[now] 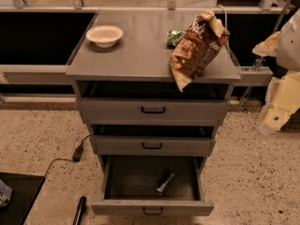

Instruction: Pick redbull can from bottom drawer and place on counter

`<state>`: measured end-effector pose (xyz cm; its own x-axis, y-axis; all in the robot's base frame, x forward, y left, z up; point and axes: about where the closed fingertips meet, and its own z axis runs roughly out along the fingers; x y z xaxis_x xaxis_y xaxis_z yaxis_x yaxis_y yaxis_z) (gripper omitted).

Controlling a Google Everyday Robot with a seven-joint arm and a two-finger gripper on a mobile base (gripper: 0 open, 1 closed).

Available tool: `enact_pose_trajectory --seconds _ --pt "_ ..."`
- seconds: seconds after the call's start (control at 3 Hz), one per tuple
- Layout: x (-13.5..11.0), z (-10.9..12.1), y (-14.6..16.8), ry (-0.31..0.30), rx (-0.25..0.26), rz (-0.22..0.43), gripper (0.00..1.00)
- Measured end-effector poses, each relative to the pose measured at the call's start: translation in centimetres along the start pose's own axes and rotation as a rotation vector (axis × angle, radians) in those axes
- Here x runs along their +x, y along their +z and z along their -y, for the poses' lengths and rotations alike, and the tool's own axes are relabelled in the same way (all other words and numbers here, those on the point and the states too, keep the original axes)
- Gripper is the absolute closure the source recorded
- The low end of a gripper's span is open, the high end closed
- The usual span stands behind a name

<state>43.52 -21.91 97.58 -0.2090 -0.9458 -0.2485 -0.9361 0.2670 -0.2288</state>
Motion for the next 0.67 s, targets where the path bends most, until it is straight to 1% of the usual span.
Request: enact_pose_trajectory --seconds 0.33,0.67 --pt "2.2 -1.9 4.1 0.002 -0.110 0.117 0.00" --pt "2.9 -6.8 9.9 0.008 -0.253 0.317 0.00"
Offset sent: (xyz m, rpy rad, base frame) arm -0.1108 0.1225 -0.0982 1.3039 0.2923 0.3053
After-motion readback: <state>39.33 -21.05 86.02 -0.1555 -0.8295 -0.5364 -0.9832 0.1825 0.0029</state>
